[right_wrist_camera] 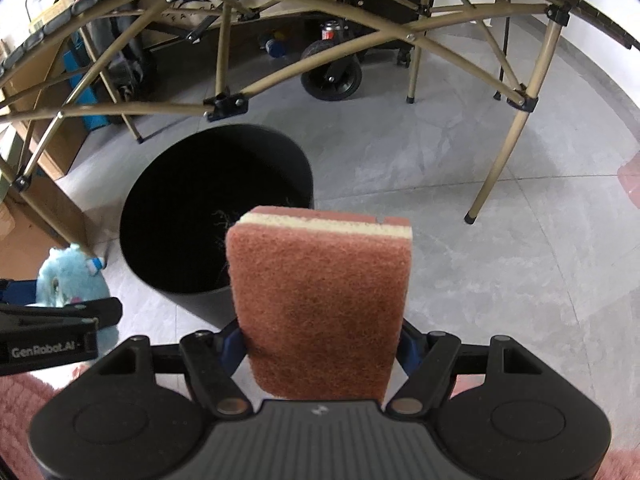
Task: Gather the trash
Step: 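Carry the blue plush over the black bin and open the left gripper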
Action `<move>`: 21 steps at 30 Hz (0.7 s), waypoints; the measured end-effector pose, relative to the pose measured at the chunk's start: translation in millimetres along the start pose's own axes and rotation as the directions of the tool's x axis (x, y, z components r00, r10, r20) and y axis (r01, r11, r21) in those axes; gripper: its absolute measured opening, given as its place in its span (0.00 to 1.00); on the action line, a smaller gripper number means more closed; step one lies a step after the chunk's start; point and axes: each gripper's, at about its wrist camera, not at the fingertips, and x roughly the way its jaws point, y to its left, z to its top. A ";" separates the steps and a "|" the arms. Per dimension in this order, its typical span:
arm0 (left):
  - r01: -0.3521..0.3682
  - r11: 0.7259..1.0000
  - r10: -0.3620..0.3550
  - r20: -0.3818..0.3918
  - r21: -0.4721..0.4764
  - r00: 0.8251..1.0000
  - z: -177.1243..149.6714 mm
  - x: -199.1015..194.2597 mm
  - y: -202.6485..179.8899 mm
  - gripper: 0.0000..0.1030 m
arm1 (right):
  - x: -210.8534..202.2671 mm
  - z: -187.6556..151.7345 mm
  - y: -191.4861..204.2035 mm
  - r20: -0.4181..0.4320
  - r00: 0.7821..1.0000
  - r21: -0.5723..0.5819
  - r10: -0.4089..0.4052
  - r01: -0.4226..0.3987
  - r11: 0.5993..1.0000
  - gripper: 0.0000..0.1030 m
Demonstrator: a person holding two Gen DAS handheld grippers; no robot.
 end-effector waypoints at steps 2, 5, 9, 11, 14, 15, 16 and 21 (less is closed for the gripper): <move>0.007 1.000 -0.007 0.008 0.001 1.000 7.8 1.6 -4.4 0.76 | 0.4 5.0 -1.9 0.009 1.000 0.004 -0.008 0.008 1.000 0.69; 0.016 1.000 -0.016 0.015 -0.005 1.000 18.7 3.2 -9.6 0.76 | 2.0 11.5 -5.6 0.017 1.000 0.010 -0.023 0.023 1.000 0.69; 0.031 0.999 -0.030 0.021 -0.019 0.999 34.2 6.6 -16.9 0.76 | 4.7 19.1 -12.3 0.024 0.999 0.022 -0.037 0.036 0.999 0.69; 0.037 0.999 -0.036 0.026 -0.026 0.999 41.7 8.7 -20.8 0.76 | 5.8 24.5 -15.4 0.029 0.998 0.024 -0.047 0.046 0.999 0.69; 0.046 0.998 -0.045 0.032 -0.041 0.998 54.1 12.2 -24.6 0.76 | 7.2 37.3 -21.2 0.045 0.997 0.032 -0.065 0.063 0.997 0.69; 0.048 0.998 -0.046 0.033 -0.049 0.998 58.2 13.6 -25.9 0.76 | 8.0 41.8 -23.5 0.051 0.996 0.037 -0.071 0.069 0.997 0.69; 0.048 0.997 -0.046 0.032 -0.054 0.998 61.6 15.5 -27.5 0.76 | 9.0 46.2 -26.1 0.055 0.996 0.042 -0.075 0.073 0.996 0.69; 0.035 0.996 -0.034 0.007 -0.080 0.999 73.4 30.1 -34.1 0.76 | 14.0 63.5 -32.7 0.064 0.994 0.041 -0.089 0.087 0.995 0.69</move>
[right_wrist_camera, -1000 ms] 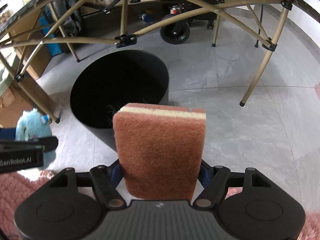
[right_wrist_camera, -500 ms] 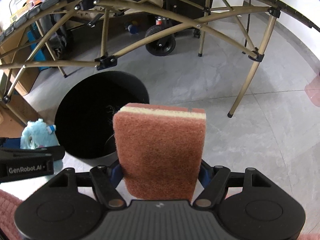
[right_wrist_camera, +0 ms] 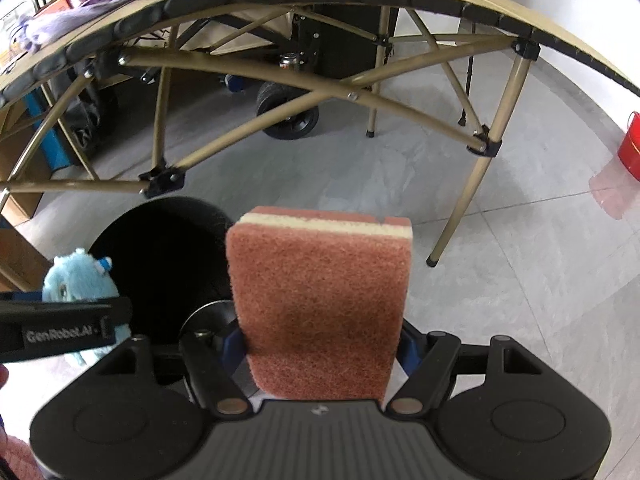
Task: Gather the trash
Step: 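Carry the blue plush over the black bin and open the left gripper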
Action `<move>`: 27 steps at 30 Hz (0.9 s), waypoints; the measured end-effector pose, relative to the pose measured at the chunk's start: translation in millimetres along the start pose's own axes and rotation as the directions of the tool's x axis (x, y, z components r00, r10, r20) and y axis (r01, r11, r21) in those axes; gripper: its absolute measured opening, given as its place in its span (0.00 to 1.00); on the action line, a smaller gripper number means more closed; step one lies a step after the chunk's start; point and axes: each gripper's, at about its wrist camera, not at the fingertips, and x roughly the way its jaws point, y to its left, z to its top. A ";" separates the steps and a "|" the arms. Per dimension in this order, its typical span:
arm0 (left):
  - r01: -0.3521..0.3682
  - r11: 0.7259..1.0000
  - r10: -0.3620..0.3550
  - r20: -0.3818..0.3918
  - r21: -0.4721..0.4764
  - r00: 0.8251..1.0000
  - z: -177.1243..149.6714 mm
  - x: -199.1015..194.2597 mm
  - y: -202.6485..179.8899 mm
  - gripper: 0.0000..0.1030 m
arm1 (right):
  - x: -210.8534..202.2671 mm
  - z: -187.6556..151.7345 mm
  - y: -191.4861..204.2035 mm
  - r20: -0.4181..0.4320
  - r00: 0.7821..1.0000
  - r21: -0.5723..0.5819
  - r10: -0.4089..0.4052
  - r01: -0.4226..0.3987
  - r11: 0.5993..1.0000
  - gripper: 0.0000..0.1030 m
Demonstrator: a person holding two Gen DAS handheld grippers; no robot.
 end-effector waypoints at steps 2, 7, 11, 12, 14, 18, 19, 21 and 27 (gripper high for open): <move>-0.007 1.000 0.007 -0.016 -0.016 1.000 2.4 6.9 -0.5 0.76 | 2.2 4.6 -1.5 0.003 1.000 -0.006 -0.006 0.006 1.000 0.69; -0.030 0.998 0.027 -0.049 -0.057 0.998 8.7 24.8 -2.9 0.76 | 10.4 16.2 -6.3 -0.002 1.000 -0.017 -0.019 0.019 1.000 0.69; -0.049 0.995 0.043 -0.066 -0.084 0.997 12.9 36.6 -5.2 0.76 | 16.9 21.4 -7.9 -0.011 1.000 -0.022 -0.024 0.024 0.999 0.69; -0.051 0.995 0.045 -0.070 -0.088 0.997 13.9 39.2 -5.8 0.76 | 18.3 21.9 -8.0 -0.014 1.000 -0.024 -0.025 0.025 0.999 0.69; -0.058 0.994 0.052 -0.073 -0.092 0.996 15.8 44.0 -6.7 0.76 | 21.8 23.8 -8.8 -0.020 0.999 -0.026 -0.025 0.025 0.999 0.69; -0.079 0.992 0.070 -0.087 -0.100 0.994 17.0 54.1 -9.0 0.76 | 27.8 26.6 -9.5 -0.032 0.999 -0.035 -0.021 0.020 0.999 0.69; -0.086 0.991 0.076 -0.091 -0.104 0.993 17.3 56.4 -9.3 0.76 | 29.3 27.2 -8.8 -0.035 0.999 -0.040 -0.020 0.019 0.999 0.69; -0.095 0.990 0.085 -0.094 -0.107 0.992 18.1 60.5 -10.0 0.76 | 31.3 27.7 -7.4 -0.039 0.999 -0.046 -0.019 0.018 0.999 0.69; -0.104 0.989 0.094 -0.094 -0.101 0.991 18.5 63.8 -11.6 0.80 | 34.1 27.0 -7.2 -0.047 0.999 -0.058 -0.025 0.022 0.998 0.69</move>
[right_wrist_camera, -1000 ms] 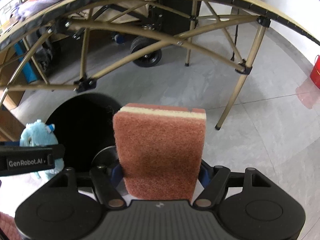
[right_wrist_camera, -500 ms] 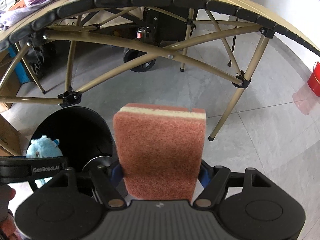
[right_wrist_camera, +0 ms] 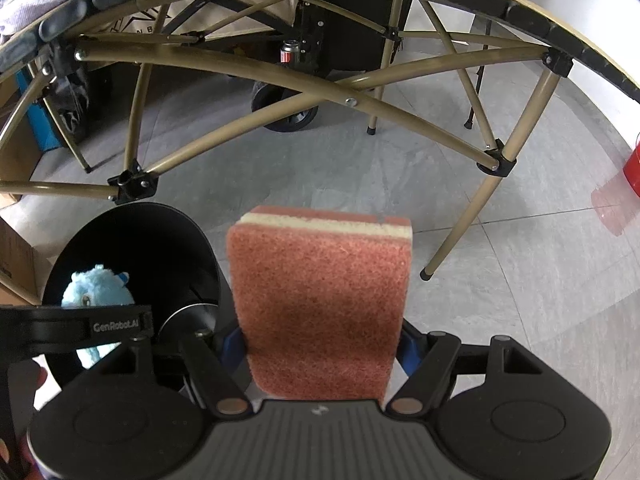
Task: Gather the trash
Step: 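Carry the blue plush over the black bin and open the left gripper, then move the pink sponge over the black bin and open the right gripper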
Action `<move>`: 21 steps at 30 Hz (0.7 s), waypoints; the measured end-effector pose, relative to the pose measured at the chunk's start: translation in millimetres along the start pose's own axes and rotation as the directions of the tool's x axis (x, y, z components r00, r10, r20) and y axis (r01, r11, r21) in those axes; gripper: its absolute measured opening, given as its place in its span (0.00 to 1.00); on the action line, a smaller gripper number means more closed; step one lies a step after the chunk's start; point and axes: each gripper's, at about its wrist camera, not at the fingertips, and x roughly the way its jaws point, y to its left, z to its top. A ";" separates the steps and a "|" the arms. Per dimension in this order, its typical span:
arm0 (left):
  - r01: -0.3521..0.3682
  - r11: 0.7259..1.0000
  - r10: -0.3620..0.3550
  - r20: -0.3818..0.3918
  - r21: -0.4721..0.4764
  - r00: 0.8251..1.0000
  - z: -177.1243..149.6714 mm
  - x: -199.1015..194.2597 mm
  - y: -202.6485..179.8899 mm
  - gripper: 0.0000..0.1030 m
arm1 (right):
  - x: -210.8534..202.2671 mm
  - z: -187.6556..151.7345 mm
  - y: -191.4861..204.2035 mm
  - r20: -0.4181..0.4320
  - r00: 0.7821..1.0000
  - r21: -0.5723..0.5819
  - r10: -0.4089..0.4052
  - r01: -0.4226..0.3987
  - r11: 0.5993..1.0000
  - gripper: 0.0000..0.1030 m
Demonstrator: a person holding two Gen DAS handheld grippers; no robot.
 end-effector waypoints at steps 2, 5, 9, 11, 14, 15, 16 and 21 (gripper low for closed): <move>0.003 1.000 -0.003 -0.005 -0.007 1.000 -0.7 -0.6 0.5 0.91 | 1.0 -0.4 -0.6 -0.003 1.000 -0.001 -0.002 0.002 1.000 0.69; 0.001 1.000 -0.001 -0.012 -0.018 1.000 -0.5 -1.9 3.3 1.00 | 3.8 -1.4 -0.8 -0.013 1.000 0.001 0.000 0.000 1.000 0.69; 0.004 1.000 -0.004 -0.027 -0.021 1.000 -0.8 -0.7 5.9 1.00 | 7.5 -3.0 -0.4 -0.025 1.000 -0.002 0.002 -0.002 1.000 0.69; -0.001 1.000 0.000 -0.026 -0.020 1.000 -1.0 -1.3 7.1 1.00 | 7.6 -3.3 -0.5 -0.025 1.000 -0.004 0.002 -0.002 1.000 0.69; -0.001 1.000 0.001 -0.023 -0.017 1.000 -1.1 -2.9 8.4 1.00 | 7.9 -3.0 -1.4 -0.026 1.000 -0.003 0.002 -0.002 1.000 0.69; 0.000 1.000 -0.001 -0.022 -0.016 1.000 -1.5 -3.7 8.3 1.00 | 7.8 -2.9 -1.6 -0.026 1.000 -0.004 0.003 -0.003 1.000 0.69; 0.001 1.000 -0.001 -0.021 -0.015 1.000 -1.6 -4.3 7.1 1.00 | 7.9 -2.9 -1.5 -0.026 1.000 -0.004 0.003 -0.004 1.000 0.69; 0.005 1.000 -0.005 -0.019 -0.007 1.000 -2.1 -9.2 7.5 1.00 | 8.9 -3.8 0.2 -0.029 1.000 -0.008 0.002 -0.002 1.000 0.69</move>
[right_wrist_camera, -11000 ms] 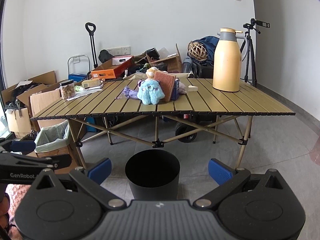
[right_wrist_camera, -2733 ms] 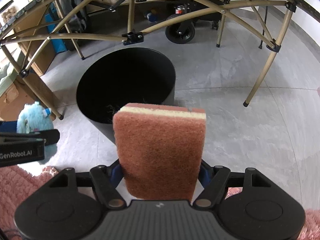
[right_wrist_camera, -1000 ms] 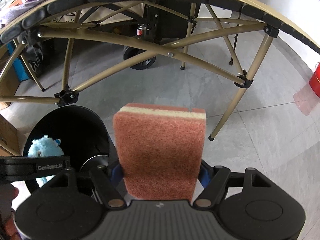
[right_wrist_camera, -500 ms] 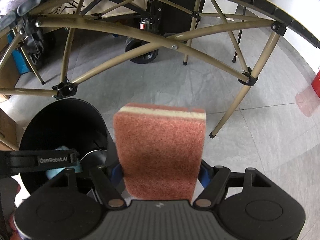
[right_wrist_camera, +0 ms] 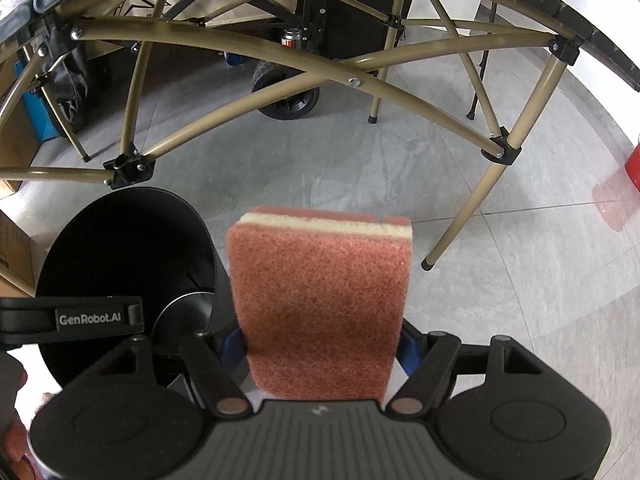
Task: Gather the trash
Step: 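Move the pink sponge over the black bin and open the right gripper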
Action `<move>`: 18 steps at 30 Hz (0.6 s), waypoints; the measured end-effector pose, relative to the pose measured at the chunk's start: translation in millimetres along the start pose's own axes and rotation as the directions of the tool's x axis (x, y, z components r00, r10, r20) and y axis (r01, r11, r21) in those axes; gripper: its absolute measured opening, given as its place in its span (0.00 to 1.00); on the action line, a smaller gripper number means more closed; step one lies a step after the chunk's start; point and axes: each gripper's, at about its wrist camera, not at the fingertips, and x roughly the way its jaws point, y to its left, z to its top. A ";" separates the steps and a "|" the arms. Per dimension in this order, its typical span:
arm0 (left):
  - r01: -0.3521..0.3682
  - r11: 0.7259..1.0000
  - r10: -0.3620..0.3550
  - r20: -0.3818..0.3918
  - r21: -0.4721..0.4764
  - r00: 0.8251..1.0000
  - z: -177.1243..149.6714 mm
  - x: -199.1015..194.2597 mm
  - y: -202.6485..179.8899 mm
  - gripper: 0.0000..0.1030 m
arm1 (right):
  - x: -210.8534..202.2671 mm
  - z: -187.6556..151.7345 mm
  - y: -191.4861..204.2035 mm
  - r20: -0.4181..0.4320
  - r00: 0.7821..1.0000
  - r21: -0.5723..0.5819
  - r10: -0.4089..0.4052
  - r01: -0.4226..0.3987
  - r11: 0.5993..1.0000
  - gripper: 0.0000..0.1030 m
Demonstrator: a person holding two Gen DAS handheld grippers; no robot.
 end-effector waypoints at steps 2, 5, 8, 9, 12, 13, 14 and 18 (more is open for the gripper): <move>0.002 1.000 -0.002 0.007 -0.001 1.000 0.0 -2.6 0.9 1.00 | 0.2 -0.2 1.1 -0.001 1.000 -0.003 0.000 0.000 1.000 0.69; 0.004 1.000 -0.004 0.014 -0.004 1.000 0.6 -5.1 3.0 1.00 | 0.6 -0.5 3.6 -0.004 1.000 -0.010 0.002 -0.002 1.000 0.69; 0.004 1.000 -0.004 0.017 -0.007 1.000 0.4 -7.5 5.2 1.00 | 0.8 -0.5 6.2 -0.008 1.000 -0.015 0.004 -0.004 1.000 0.69; 0.004 1.000 -0.004 0.018 -0.007 1.000 0.2 -8.6 6.5 1.00 | 0.6 -0.2 7.1 -0.009 1.000 -0.017 0.006 -0.006 1.000 0.69; -0.001 1.000 0.001 0.026 -0.004 1.000 -1.2 -13.3 11.6 1.00 | -0.5 1.5 12.1 -0.009 1.000 -0.025 0.014 -0.014 1.000 0.70; -0.003 1.000 0.003 0.030 -0.005 1.000 -1.4 -15.1 14.0 1.00 | -0.9 2.5 13.8 -0.008 1.000 -0.029 0.018 -0.018 0.999 0.70; -0.005 1.000 0.005 0.033 -0.007 0.999 -1.4 -17.0 15.8 1.00 | -1.4 3.3 16.5 -0.008 1.000 -0.034 0.022 -0.022 0.999 0.70; -0.001 1.000 0.002 0.044 -0.025 0.999 -1.4 -24.3 30.4 1.00 | -2.8 6.7 28.8 -0.007 0.999 -0.062 0.033 -0.033 0.998 0.70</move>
